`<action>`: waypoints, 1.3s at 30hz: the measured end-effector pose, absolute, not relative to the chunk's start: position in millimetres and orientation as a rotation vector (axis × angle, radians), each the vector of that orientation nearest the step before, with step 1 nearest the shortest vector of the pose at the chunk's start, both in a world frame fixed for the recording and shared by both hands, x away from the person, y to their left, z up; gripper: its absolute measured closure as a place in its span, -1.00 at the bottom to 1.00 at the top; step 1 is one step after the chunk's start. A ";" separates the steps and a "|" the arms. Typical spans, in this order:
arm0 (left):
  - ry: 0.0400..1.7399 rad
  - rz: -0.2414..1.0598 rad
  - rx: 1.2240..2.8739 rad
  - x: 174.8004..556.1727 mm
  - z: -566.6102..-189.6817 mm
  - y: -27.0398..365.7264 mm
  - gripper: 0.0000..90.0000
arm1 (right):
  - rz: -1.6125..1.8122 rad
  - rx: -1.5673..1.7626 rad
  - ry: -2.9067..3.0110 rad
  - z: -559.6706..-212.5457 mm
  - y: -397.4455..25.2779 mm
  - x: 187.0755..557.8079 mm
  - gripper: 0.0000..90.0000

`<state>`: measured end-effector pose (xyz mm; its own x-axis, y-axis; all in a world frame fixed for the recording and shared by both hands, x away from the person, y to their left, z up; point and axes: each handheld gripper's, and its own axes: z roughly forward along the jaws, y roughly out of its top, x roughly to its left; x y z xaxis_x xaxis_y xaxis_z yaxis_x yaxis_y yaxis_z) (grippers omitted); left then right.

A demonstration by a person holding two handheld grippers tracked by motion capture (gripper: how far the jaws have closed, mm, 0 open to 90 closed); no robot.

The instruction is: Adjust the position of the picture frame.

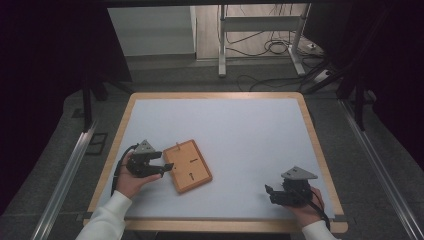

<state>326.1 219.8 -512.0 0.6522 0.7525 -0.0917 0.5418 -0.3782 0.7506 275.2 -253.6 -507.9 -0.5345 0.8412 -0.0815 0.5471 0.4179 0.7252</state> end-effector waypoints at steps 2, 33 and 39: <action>1.002 0.350 2.081 330.2 -512.0 218.9 -0.35 | 0.911 1.179 2.240 -507.7 -253.7 275.2 -0.62; 0.989 0.358 2.114 387.7 -520.1 193.6 0.13 | 0.897 1.177 2.257 -510.1 -253.4 276.0 -0.63; 0.964 0.385 2.117 388.2 -520.1 189.7 0.57 | 0.894 1.176 2.260 -510.1 -254.0 276.3 -0.63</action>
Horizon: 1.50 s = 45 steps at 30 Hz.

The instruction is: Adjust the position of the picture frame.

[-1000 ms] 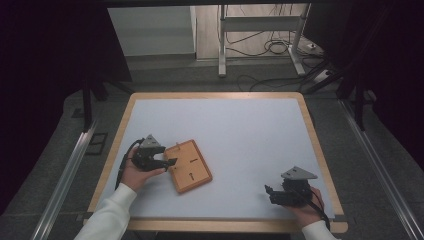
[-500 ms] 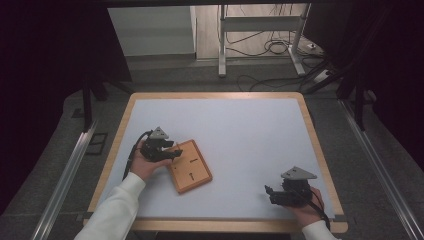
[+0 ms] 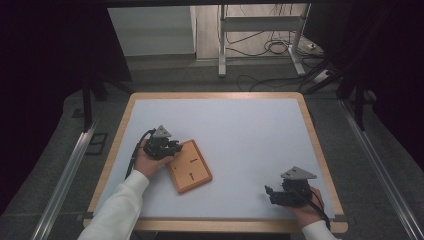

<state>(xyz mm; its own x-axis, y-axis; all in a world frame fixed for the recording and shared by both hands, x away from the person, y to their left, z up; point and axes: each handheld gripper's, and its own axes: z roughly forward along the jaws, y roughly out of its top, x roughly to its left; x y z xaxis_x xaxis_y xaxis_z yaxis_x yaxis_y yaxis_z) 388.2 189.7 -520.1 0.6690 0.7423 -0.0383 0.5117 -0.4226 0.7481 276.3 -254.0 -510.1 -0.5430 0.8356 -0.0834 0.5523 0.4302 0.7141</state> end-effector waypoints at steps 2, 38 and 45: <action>0.954 0.384 2.126 388.4 -520.7 188.5 0.71 | 0.893 1.177 2.260 -510.5 -253.8 276.3 -0.63; 0.894 0.303 2.079 382.1 -499.8 149.9 0.88 | 0.885 1.180 2.266 -511.1 -253.9 276.4 -0.63; 0.854 0.286 2.107 383.3 -498.3 129.8 0.88 | 0.884 1.178 2.267 -511.2 -253.6 276.5 -0.63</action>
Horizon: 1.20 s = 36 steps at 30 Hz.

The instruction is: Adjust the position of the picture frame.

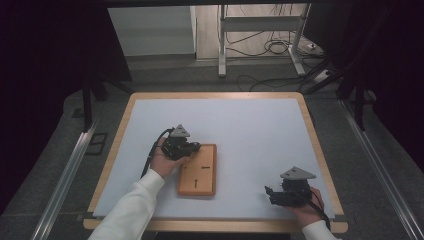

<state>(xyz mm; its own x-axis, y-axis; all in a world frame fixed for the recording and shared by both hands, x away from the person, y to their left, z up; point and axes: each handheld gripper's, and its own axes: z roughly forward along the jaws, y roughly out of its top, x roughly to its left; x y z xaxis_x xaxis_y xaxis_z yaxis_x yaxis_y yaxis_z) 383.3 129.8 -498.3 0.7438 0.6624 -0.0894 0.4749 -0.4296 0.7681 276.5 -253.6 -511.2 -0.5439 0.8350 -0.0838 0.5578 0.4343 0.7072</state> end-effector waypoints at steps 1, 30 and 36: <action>0.852 0.285 2.105 383.4 -498.2 127.2 0.88 | 0.884 1.179 2.267 -511.3 -253.7 276.6 -0.63; 0.823 0.338 2.179 390.2 -511.3 103.5 0.60 | 0.873 1.181 2.278 -513.1 -253.3 276.7 -0.63; 0.841 0.366 2.139 373.0 -497.2 123.3 0.04 | 0.873 1.179 2.276 -513.0 -253.2 276.2 -0.63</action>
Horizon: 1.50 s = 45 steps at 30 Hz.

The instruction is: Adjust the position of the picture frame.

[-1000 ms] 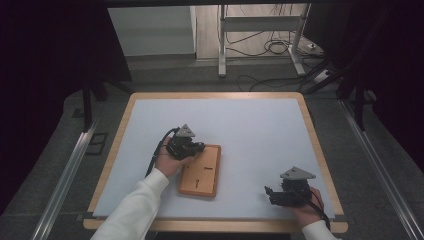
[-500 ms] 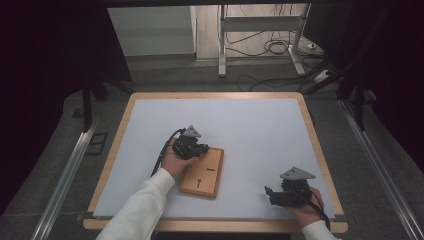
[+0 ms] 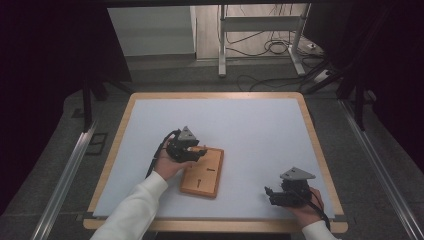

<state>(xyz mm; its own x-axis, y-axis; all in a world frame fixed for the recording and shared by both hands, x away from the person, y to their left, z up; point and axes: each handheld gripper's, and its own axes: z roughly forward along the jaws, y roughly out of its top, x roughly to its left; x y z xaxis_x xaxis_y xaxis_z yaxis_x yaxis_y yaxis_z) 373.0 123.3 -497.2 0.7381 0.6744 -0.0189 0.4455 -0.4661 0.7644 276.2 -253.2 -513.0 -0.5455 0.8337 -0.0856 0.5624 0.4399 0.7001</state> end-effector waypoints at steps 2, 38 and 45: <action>0.843 0.368 2.138 366.1 -496.3 131.4 -0.02 | 0.874 1.178 2.276 -513.0 -253.1 276.1 -0.63; 0.896 0.188 2.144 296.3 -520.9 205.6 0.56 | 0.923 1.124 2.238 -508.9 -252.1 273.3 -0.63; 0.860 0.150 2.197 293.5 -523.3 198.2 1.00 | 0.921 1.118 2.239 -508.5 -252.0 272.9 -0.63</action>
<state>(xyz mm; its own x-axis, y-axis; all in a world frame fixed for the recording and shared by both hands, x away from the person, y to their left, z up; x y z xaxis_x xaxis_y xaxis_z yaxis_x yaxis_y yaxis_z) 293.5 198.2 -523.3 0.7665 0.6234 -0.1543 0.5344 -0.4858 0.6917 272.9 -252.0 -508.5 -0.5570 0.8232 -0.1103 0.5073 0.4424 0.7396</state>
